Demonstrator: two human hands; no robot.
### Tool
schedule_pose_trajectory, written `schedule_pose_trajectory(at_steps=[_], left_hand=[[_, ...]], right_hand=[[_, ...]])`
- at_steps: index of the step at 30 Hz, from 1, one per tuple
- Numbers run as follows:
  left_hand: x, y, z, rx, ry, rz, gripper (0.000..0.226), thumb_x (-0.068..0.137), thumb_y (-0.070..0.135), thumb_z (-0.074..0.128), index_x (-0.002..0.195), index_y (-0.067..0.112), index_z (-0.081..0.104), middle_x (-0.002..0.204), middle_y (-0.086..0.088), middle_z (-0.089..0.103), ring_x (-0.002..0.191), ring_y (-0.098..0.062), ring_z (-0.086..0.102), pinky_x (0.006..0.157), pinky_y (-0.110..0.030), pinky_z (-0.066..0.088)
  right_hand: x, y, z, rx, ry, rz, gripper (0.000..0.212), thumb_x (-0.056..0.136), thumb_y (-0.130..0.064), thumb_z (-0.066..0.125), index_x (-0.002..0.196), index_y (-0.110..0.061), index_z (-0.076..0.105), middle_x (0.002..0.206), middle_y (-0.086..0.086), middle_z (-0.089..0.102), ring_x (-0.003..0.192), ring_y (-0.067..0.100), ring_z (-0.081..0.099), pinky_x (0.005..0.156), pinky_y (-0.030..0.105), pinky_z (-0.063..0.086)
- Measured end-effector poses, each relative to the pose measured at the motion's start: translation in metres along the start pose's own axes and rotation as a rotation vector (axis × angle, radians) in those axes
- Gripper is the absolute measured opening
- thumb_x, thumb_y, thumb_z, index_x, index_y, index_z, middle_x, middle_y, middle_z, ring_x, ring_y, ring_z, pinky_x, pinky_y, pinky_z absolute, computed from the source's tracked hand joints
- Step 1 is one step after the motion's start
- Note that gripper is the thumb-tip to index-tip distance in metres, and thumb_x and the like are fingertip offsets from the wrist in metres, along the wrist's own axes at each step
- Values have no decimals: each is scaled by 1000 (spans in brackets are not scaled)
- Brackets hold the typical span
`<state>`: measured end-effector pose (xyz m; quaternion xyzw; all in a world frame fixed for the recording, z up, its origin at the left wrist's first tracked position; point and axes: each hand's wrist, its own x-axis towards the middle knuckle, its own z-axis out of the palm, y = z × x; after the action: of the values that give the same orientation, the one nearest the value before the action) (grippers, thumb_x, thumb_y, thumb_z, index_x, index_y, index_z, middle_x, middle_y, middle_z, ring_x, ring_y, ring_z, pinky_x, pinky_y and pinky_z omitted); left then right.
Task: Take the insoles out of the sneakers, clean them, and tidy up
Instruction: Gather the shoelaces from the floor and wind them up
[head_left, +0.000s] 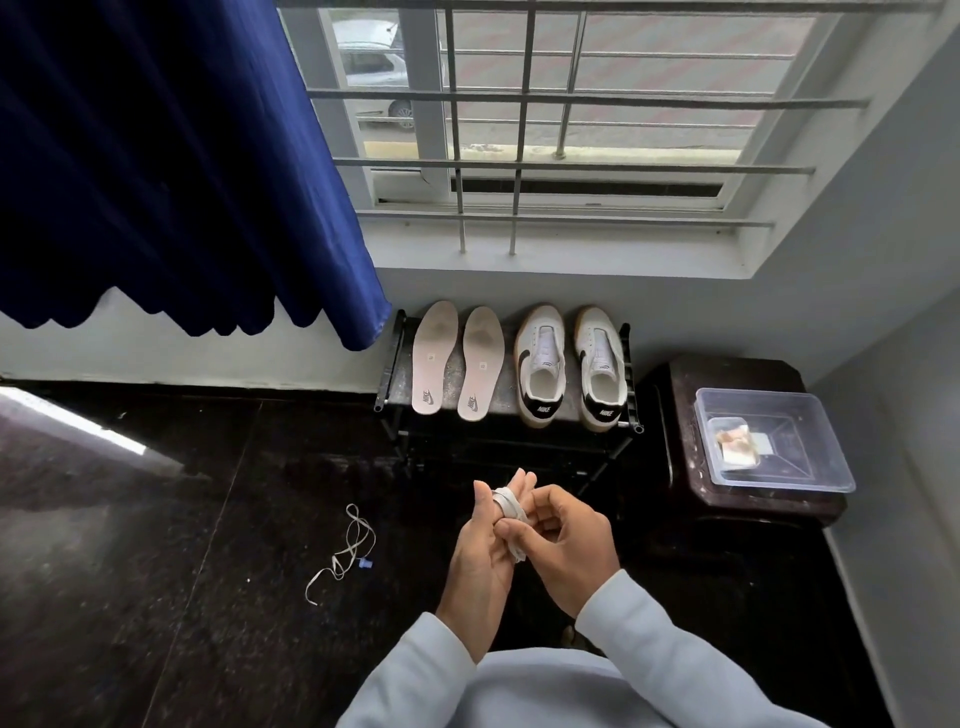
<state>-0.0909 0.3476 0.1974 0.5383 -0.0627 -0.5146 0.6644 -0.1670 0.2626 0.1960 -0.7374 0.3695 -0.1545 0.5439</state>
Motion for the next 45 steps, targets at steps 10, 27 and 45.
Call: schedule_pose_trajectory(at_steps=[10, 27, 45], left_hand=[[-6, 1, -8, 96, -9, -14, 43, 105, 30, 30, 134, 12, 57, 126, 4, 70, 124, -9, 60, 100, -22, 49], [-1, 3, -25, 239, 71, 144, 27, 88, 31, 65, 84, 9, 81, 87, -31, 70, 80, -25, 67, 82, -41, 57], [-14, 31, -67, 620, 482, 691, 10, 69, 17, 88, 72, 17, 79, 57, 11, 71, 49, -2, 68, 50, -12, 50]], right_hand=[[-2, -2, 6, -84, 18, -28, 13, 82, -9, 73, 79, -17, 63, 73, -8, 68, 73, 5, 65, 65, 16, 53], [-4, -6, 24, -104, 191, -39, 19, 78, 5, 62, 72, -12, 57, 62, -7, 63, 62, 8, 63, 53, 14, 49], [12, -2, 43, 80, 231, 95, 21, 83, -8, 71, 73, -23, 59, 66, -7, 68, 66, 11, 64, 68, 26, 54]])
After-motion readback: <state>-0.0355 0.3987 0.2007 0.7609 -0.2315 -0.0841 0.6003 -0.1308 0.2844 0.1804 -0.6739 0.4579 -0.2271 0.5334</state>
